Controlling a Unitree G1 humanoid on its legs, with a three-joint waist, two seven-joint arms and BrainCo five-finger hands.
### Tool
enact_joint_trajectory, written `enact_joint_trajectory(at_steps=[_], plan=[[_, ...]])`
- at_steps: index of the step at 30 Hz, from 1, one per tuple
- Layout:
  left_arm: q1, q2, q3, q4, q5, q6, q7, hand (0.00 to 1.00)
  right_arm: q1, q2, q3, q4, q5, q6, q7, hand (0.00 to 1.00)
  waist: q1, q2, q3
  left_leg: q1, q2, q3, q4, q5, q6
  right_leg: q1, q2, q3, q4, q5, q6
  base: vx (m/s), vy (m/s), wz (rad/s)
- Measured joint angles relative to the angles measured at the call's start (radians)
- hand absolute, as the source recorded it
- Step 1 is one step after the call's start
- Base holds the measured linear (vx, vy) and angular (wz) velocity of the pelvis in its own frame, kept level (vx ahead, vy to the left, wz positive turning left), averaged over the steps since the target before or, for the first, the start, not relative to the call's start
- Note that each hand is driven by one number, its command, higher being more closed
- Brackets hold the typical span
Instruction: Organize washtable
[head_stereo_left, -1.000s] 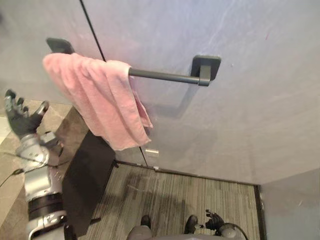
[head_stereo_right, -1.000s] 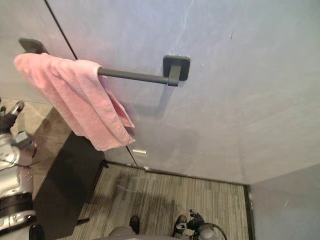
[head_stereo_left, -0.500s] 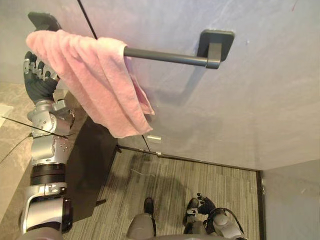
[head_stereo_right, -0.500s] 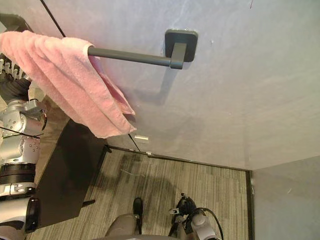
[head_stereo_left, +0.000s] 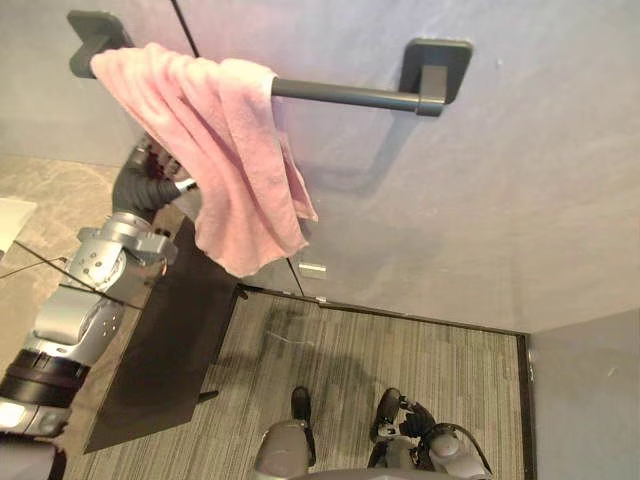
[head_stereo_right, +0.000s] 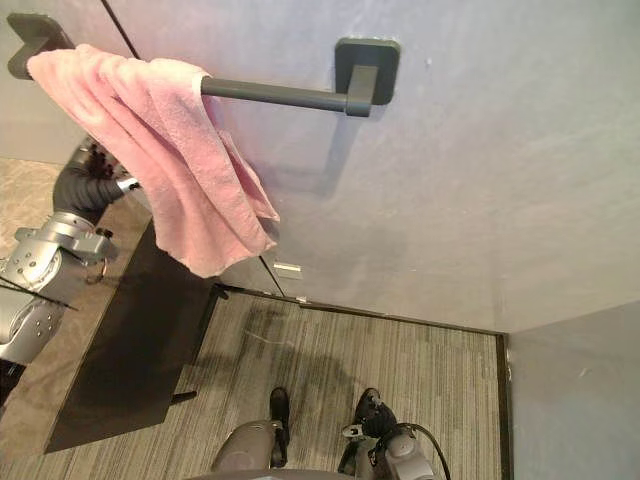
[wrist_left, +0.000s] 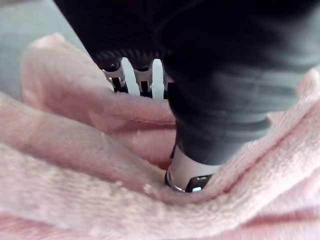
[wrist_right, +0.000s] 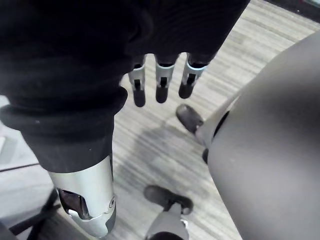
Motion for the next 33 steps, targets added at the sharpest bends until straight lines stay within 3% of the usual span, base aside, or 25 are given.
enact_joint_trajectory(at_steps=[2,7,15,19,21,28,33], plan=[[0.009,0.0,-0.009,-0.018,-0.012,0.0,-0.042,1.0,-0.011,-0.005,0.003,0.01,-0.005,-0.002,0.0,0.0,-0.016,0.011,0.007,0.002,-0.001,0.004,-0.001,0.0,0.0,-0.003,0.0,0.01,-0.004,0.003,0.001,0.02,0.024,-0.17],[0.006,-0.001,-0.015,-0.018,-0.017,-0.002,-0.054,1.0,-0.019,-0.021,0.01,0.04,-0.004,-0.005,-0.003,0.0,-0.059,0.023,0.013,0.003,0.003,0.01,-0.018,0.004,0.004,-0.003,0.012,0.026,-0.019,0.009,0.0,0.05,0.004,-0.12],[-0.001,-0.096,0.01,-0.006,0.04,-0.017,0.014,1.0,-0.012,-0.042,0.01,0.027,-0.002,-0.019,-0.023,0.0,-0.061,0.023,0.013,0.016,-0.002,0.012,-0.018,0.005,0.004,-0.002,0.009,0.038,-0.02,0.008,0.0,0.06,0.026,0.0],[0.011,-0.164,0.081,0.045,0.065,-0.022,0.035,1.0,0.05,-0.069,0.033,-0.216,0.026,-0.042,-0.021,0.0,-0.067,0.023,0.013,0.018,-0.007,0.012,-0.018,0.005,0.004,-0.003,0.007,0.053,-0.02,0.008,0.001,-0.01,0.012,-0.04],[0.013,-0.164,0.104,0.07,0.068,-0.024,0.045,1.0,0.064,-0.102,0.051,-0.315,0.051,-0.057,-0.016,0.0,-0.082,0.022,0.012,0.018,-0.008,0.011,-0.019,0.005,0.004,-0.004,0.007,0.056,-0.02,0.008,0.001,-0.02,0.007,-0.02],[0.046,-0.163,0.167,0.102,0.073,-0.032,0.049,1.0,0.119,-0.206,0.092,-0.715,0.157,-0.126,0.043,0.0,-0.09,0.015,0.009,0.016,-0.019,0.016,-0.02,0.005,0.005,-0.02,0.008,0.081,-0.02,0.016,0.008,-0.01,0.01,-0.08],[0.06,-0.162,0.171,0.091,0.073,-0.033,0.048,1.0,0.124,-0.217,0.098,-0.81,0.232,-0.155,0.08,0.0,-0.094,0.003,0.006,0.022,-0.022,0.015,-0.02,0.009,0.011,-0.014,0.014,0.082,-0.02,0.021,0.011,0.03,0.008,0.0]])
